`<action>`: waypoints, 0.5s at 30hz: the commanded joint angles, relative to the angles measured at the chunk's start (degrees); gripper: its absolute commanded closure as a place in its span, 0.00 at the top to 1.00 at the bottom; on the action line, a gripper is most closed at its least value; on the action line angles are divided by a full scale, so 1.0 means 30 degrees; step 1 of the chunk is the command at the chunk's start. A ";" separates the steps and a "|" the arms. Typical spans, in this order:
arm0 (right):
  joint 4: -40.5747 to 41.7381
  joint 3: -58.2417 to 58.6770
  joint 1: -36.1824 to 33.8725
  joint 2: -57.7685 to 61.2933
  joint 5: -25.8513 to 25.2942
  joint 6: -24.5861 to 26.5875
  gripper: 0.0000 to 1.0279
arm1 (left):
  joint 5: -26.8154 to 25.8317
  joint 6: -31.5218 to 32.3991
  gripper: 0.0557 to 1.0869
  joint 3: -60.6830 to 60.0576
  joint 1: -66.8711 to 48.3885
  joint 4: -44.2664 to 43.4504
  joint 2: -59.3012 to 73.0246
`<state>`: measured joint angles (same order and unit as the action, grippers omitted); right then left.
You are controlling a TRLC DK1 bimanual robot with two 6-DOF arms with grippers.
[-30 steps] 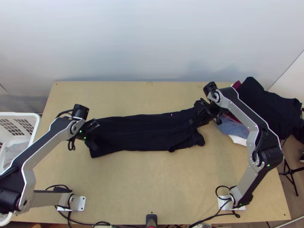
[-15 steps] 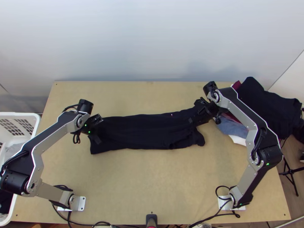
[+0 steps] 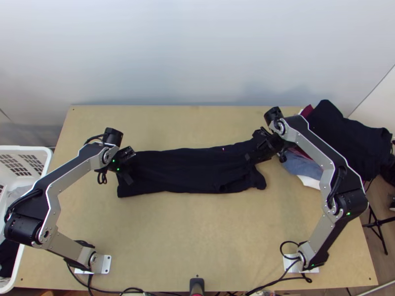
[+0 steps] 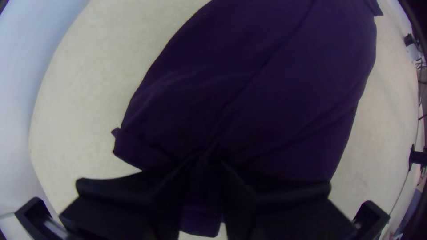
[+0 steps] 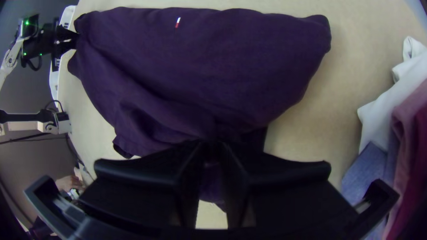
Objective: Fold the t-shirt
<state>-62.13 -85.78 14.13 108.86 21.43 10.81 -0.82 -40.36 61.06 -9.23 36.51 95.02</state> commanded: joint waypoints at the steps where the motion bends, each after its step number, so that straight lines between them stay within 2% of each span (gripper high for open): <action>1: 0.0084 0.0175 0.0065 -0.0280 -0.0171 -0.0556 0.36 | 0.0010 -0.0024 0.97 -0.0255 0.0266 0.1013 -0.0092; 8: 0.0055 0.0116 0.0007 -0.0808 -0.0435 -0.0614 0.53 | 0.0010 -0.0492 0.96 0.0390 0.1555 0.0925 -0.1001; 15: -0.0033 0.0057 -0.0052 -0.1218 -0.0581 -0.0614 0.56 | 0.0010 -0.1225 0.96 0.3202 0.3840 0.0779 -0.0385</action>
<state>-62.00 -85.47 14.11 106.34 20.10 9.15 -0.86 -42.37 64.73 -2.96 39.11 92.88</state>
